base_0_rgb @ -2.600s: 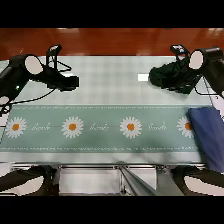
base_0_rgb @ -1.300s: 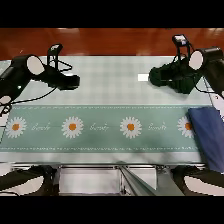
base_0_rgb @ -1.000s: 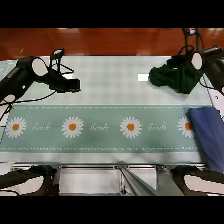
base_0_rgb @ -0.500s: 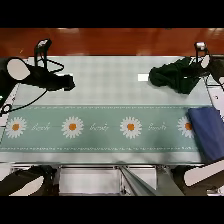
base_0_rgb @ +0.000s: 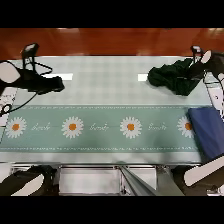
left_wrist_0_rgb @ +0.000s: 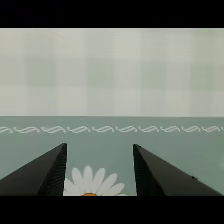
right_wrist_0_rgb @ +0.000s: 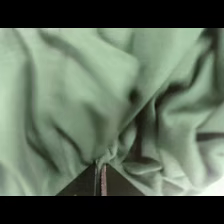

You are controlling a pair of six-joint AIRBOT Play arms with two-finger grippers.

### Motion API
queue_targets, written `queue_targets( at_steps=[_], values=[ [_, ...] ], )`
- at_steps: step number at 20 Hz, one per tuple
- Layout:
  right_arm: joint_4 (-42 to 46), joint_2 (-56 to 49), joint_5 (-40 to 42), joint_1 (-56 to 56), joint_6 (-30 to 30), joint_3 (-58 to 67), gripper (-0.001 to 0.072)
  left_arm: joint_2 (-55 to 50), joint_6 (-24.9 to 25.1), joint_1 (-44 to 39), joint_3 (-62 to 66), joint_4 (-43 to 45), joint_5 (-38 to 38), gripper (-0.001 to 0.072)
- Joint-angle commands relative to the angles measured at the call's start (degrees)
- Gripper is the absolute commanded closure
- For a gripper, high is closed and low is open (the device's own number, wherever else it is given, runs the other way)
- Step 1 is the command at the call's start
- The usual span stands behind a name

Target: Fold the shirts.

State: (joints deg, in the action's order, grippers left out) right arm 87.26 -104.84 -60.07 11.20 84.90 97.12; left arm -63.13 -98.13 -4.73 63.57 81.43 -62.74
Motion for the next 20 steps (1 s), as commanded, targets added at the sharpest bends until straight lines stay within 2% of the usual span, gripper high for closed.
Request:
queue_targets(
  at_steps=[1, 4, 11, 13, 16, 20],
  values=[
    [-6.05, 6.51, -0.61, 0.04, -1.6, 4.42, 0.0688, 5.88, 0.59, 6.97, -0.02, 1.11, -1.92, 0.0201],
    [-9.31, 16.09, 4.28, -0.72, -1.9, 4.66, 0.0688, 13.14, 0.74, 8.22, -0.79, 1.11, -2.12, 0.0201],
    [-8.66, 34.95, 5.03, -8.79, -4.35, 5.99, 0.0689, 28.44, 0.76, 8.17, -11.85, -1.86, -2.29, 0.0201],
    [-8.68, 36.83, 3.02, -11.58, -3.93, 11.23, 0.0689, 31.04, 1.22, 8.15, -16.59, -6.14, -2.27, 0.0201],
    [-8.63, 36.98, -0.46, -16.17, -3.54, 21.0, 0.0689, 33.18, 4.7, 8.15, -23.15, -13.68, -2.23, 0.0201],
    [-8.61, 38.71, -3.76, -22.91, -2.91, 22.97, 0.0689, 33.18, 7.19, 8.15, -26.69, -16.96, -1.7, 0.0201]
  ],
)
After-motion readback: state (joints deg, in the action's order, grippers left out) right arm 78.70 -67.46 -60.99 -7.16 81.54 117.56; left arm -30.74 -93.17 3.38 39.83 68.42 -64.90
